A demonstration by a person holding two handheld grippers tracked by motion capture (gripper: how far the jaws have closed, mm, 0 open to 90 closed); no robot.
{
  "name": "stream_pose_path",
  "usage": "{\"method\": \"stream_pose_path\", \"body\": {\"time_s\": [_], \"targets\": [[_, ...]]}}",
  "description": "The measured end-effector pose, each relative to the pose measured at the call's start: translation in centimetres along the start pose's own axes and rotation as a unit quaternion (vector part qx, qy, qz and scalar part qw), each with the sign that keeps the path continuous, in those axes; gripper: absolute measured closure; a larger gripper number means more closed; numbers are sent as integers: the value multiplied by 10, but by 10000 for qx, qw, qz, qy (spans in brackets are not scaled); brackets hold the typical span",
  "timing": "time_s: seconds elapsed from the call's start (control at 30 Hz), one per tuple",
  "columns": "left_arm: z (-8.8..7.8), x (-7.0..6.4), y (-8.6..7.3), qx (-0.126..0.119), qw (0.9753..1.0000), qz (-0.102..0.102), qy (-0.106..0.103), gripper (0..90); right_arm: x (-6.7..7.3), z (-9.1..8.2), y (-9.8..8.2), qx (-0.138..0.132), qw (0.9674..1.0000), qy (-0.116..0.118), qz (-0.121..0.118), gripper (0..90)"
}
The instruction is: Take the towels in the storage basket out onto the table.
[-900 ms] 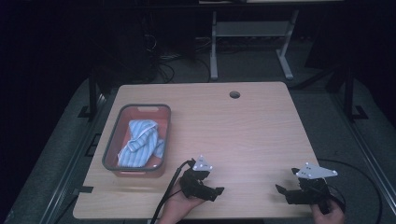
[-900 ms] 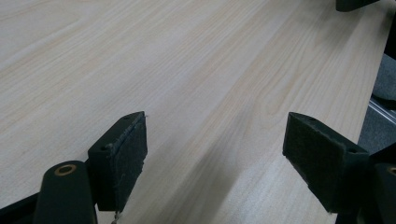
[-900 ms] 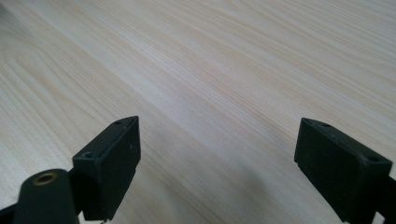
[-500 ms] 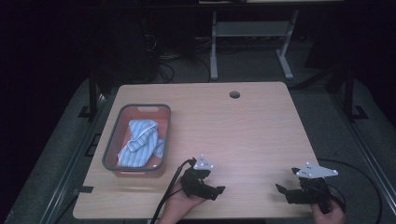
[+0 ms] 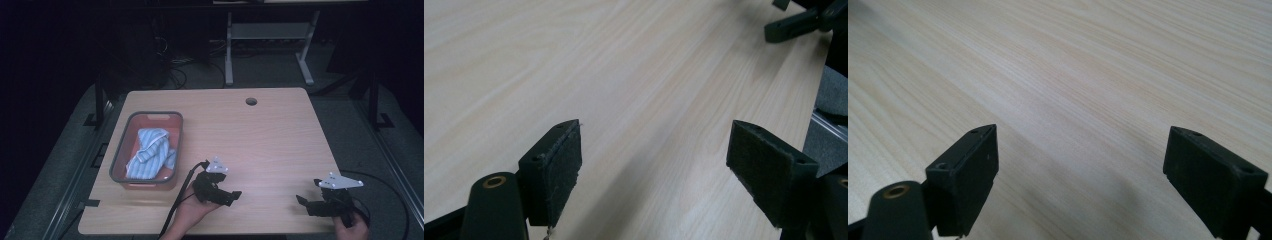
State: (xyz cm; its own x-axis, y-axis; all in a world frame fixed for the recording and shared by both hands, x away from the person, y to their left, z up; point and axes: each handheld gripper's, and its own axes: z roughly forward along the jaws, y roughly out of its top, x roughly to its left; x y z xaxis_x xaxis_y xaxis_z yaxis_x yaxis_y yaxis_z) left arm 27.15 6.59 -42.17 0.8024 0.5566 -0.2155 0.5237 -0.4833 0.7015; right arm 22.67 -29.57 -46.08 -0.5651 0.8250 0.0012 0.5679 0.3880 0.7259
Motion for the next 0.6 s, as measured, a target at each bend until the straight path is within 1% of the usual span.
{"method": "stream_pose_path", "body": {"time_s": [0.03,0.07,0.1,0.13,0.17,0.23,0.3,0.37,0.4,0.47,0.5,0.53,0.6], "targets": [[0,0,3,-19,10000,7,15,219,0,1,0,10,10000,20,16,139],[-1,1,5,23,10000,32,-3,219,0,2,0,7,10000,21,18,138],[-1,2,8,29,10000,-8,-23,218,-1,3,0,38,10000,29,0,139],[-1,3,10,64,10000,-4,-28,218,0,3,1,43,10000,22,19,139],[-1,4,13,37,10000,-35,-16,218,0,4,1,19,10000,16,-1,139],[-2,5,16,67,10000,10,25,218,1,5,2,22,10000,36,-14,139],[-4,7,21,26,10000,-1,52,218,2,7,3,49,10000,48,-44,139],[-7,10,27,16,10000,-22,65,217,4,8,4,59,9999,58,-61,139],[-10,13,32,68,10000,7,66,218,4,9,4,57,9999,74,-80,139],[-12,15,37,64,10000,-17,68,217,4,8,4,48,9999,78,-67,139],[-12,15,37,64,10000,-17,68,217,4,8,4,48,9999,78,-67,139],[-14,20,42,118,9999,-35,67,217,3,8,4,55,9999,45,-75,139],[-16,22,45,121,9999,-64,60,216,3,8,4,52,10000,46,-66,139]]}}
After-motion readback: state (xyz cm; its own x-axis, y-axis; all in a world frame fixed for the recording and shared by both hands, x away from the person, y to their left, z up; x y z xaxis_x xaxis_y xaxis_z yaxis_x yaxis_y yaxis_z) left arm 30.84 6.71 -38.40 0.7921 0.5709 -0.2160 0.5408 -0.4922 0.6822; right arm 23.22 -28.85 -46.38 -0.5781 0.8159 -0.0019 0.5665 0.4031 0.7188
